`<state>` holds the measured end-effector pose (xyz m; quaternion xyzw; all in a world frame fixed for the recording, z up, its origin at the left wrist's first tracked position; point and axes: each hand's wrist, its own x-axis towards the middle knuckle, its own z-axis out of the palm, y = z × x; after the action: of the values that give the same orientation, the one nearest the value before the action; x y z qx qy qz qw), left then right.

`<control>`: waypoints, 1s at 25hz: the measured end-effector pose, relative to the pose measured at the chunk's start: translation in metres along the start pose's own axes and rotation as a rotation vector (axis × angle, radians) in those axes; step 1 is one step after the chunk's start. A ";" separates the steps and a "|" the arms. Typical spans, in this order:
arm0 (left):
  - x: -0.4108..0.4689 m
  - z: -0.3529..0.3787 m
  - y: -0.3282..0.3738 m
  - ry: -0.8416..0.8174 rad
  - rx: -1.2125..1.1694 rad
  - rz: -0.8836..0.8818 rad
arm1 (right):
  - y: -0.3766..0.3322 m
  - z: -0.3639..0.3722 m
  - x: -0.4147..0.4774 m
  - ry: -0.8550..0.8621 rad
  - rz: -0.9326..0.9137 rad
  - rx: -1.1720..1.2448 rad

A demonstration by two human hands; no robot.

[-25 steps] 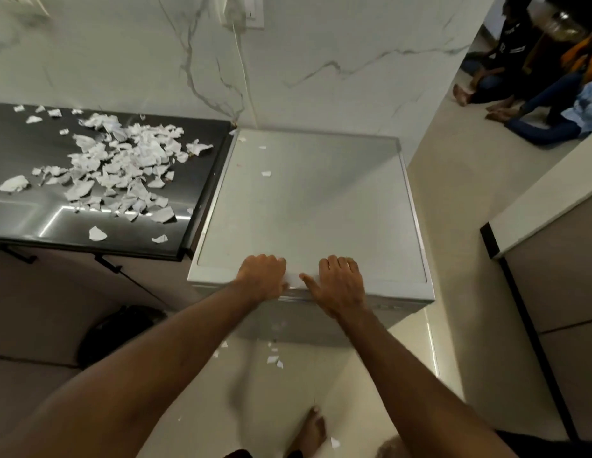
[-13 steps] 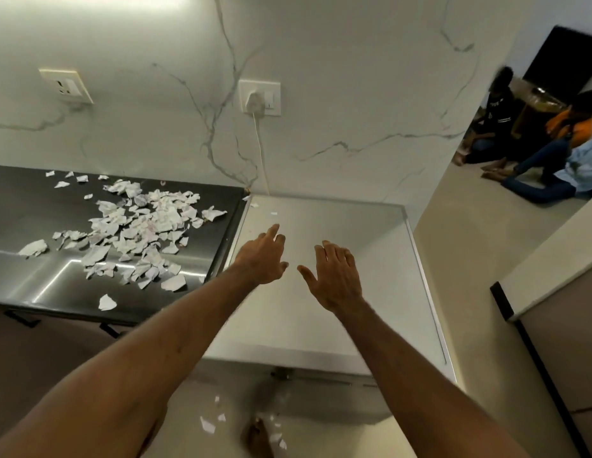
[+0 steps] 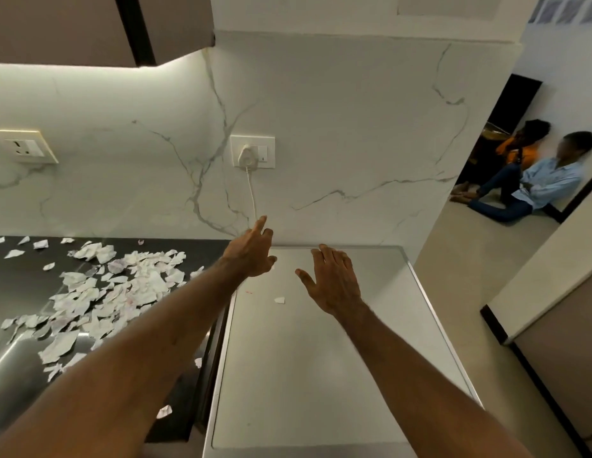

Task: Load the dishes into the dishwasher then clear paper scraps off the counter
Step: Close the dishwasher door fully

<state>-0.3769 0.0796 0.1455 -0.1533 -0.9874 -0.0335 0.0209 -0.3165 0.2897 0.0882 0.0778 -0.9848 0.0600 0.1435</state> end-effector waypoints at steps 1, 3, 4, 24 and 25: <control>0.008 -0.002 -0.003 -0.002 0.011 0.013 | 0.001 0.002 0.004 0.000 -0.007 -0.017; 0.024 -0.008 -0.011 0.007 0.028 0.041 | 0.001 0.004 0.017 0.007 -0.022 -0.057; 0.031 -0.013 -0.014 0.008 0.028 0.045 | 0.001 0.004 0.024 -0.001 -0.018 -0.062; 0.178 -0.053 -0.056 -0.168 0.185 0.072 | -0.003 0.021 0.113 -0.005 -0.035 -0.026; 0.177 -0.053 -0.055 -0.166 0.192 0.078 | -0.003 0.023 0.111 -0.003 -0.036 -0.027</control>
<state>-0.5606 0.0768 0.2037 -0.1910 -0.9777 0.0746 -0.0451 -0.4270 0.2685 0.0995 0.0934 -0.9842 0.0440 0.1442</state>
